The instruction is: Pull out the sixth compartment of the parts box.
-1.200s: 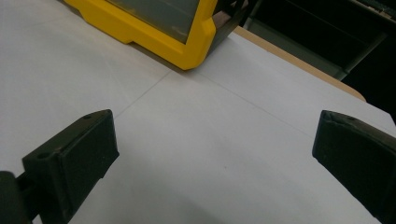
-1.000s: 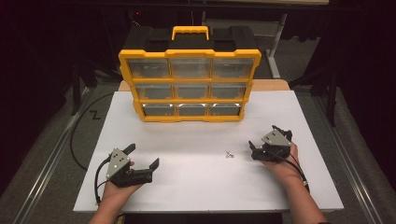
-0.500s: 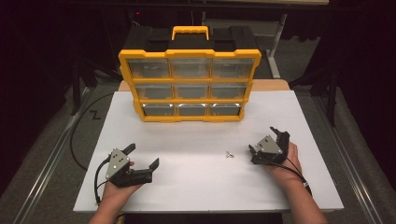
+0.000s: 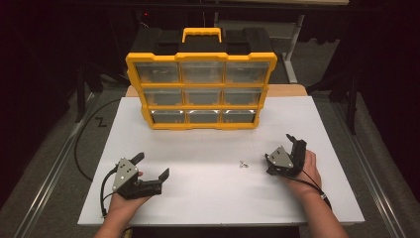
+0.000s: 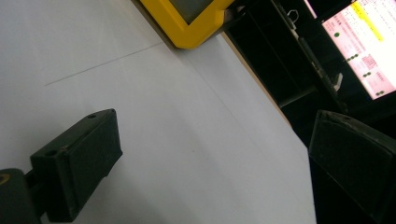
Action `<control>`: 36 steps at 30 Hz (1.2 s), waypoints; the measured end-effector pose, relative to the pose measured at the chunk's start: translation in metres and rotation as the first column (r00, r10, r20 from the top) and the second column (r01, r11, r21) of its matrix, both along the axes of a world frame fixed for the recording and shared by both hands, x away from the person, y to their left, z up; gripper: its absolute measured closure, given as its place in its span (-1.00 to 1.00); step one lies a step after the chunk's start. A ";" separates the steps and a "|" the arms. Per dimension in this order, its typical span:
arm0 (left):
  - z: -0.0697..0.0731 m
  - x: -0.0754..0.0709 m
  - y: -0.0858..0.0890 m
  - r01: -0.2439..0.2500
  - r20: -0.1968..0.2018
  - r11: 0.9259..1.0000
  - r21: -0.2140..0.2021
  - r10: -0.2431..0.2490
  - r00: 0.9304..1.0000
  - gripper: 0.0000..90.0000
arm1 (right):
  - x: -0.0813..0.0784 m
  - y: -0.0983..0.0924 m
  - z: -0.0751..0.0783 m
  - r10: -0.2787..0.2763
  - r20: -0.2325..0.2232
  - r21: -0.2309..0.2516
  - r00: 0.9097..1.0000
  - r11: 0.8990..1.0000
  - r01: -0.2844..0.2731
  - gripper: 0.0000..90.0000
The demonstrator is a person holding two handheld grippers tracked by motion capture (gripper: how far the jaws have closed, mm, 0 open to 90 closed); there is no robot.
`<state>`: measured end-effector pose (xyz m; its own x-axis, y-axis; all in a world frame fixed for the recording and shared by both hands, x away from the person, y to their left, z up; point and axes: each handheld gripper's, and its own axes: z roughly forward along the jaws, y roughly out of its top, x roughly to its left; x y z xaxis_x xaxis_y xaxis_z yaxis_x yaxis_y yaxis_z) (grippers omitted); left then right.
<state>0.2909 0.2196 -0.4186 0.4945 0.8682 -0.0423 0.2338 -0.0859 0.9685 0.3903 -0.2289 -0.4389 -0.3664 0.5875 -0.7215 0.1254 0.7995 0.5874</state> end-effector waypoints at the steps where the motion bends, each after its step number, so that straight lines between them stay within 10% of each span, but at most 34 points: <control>1: 0.000 0.000 0.000 0.000 0.000 1.000 0.000 0.000 1.000 -0.99 | -0.002 0.003 -0.001 -0.005 0.014 -0.024 1.000 1.000 0.006 -0.93; 19: 0.000 0.000 -0.001 0.010 0.002 1.000 0.003 -0.010 1.000 -0.99 | -0.010 0.015 -0.001 0.046 0.084 -0.226 0.995 0.974 -0.025 -0.95; 30: 0.000 -0.001 -0.001 0.014 0.004 1.000 0.002 -0.014 1.000 -0.99 | -0.015 0.025 -0.005 0.084 0.126 -0.345 0.988 0.938 -0.036 -0.95; 31: 0.000 -0.001 -0.001 0.014 0.004 1.000 0.001 -0.014 1.000 -0.99 | -0.015 0.026 -0.004 0.101 0.141 -0.388 0.985 0.921 -0.039 -0.95; 36: 0.000 -0.001 -0.001 0.016 0.006 1.000 0.001 -0.016 1.000 -0.99 | -0.017 0.028 -0.004 0.117 0.166 -0.438 0.979 0.898 -0.033 -0.95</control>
<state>0.2903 0.2185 -0.4186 0.5082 0.8604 -0.0387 0.2267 -0.0903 0.9698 0.3733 -0.2006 -0.4430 -0.2337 0.1790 -0.9557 -0.0211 0.9817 0.1891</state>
